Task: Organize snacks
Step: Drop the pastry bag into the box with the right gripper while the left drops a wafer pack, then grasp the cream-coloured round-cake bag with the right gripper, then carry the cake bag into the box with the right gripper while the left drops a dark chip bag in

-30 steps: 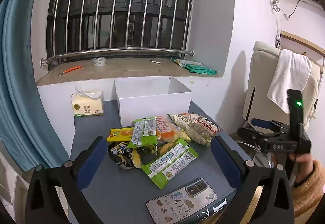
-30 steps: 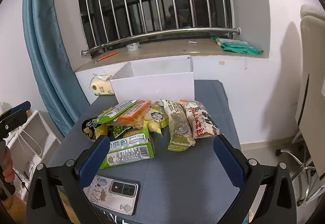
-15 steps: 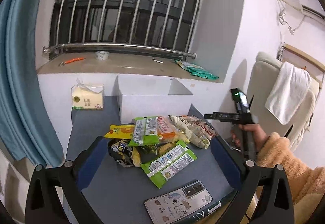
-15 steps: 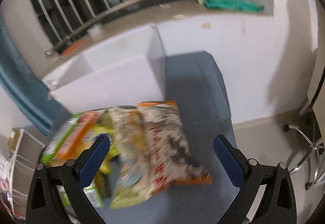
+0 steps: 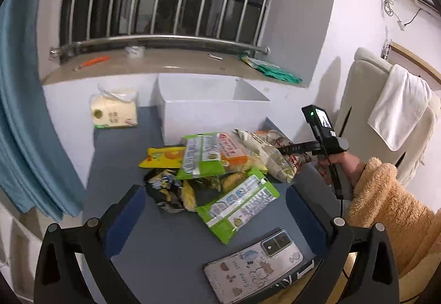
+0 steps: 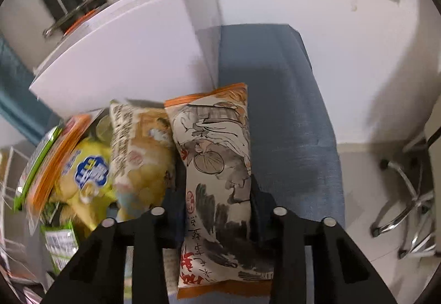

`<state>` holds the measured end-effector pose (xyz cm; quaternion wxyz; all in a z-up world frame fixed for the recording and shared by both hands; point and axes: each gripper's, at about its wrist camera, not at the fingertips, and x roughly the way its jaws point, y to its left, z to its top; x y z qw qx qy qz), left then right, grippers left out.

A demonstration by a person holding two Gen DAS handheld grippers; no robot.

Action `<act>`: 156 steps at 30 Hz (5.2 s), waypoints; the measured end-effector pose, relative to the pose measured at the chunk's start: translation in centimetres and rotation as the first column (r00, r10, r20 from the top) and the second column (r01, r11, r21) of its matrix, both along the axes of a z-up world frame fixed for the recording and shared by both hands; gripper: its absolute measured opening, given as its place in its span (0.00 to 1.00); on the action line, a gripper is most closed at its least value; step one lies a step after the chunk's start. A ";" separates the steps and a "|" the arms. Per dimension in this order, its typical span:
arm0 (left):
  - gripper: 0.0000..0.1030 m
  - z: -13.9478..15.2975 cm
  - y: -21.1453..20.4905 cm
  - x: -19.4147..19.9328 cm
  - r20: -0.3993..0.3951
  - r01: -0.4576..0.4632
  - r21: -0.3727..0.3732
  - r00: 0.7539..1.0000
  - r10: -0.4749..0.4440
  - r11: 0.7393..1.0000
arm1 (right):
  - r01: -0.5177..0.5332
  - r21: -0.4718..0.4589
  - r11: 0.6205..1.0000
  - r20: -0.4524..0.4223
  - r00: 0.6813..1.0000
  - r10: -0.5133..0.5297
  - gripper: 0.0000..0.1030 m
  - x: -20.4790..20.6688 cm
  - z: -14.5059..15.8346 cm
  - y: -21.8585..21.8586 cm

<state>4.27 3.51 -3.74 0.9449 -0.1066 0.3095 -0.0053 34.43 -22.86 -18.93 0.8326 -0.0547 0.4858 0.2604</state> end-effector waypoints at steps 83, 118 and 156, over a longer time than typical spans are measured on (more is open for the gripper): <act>1.00 3.3 4.3 12.8 0.092 -0.015 0.063 0.996 0.009 0.998 | -0.245 0.343 0.907 0.482 0.874 0.053 1.00 -7.7 18.6 2.5; 1.00 -4.0 2.7 -0.6 0.028 -0.021 -0.080 0.999 0.024 0.997 | -0.104 0.232 0.967 0.053 0.994 0.094 0.96 -1.7 0.5 1.8; 0.53 -14.9 9.9 10.3 -0.228 -0.134 -0.362 0.972 0.051 0.922 | -0.118 0.513 0.850 0.122 0.990 0.063 0.34 -18.0 4.1 -8.0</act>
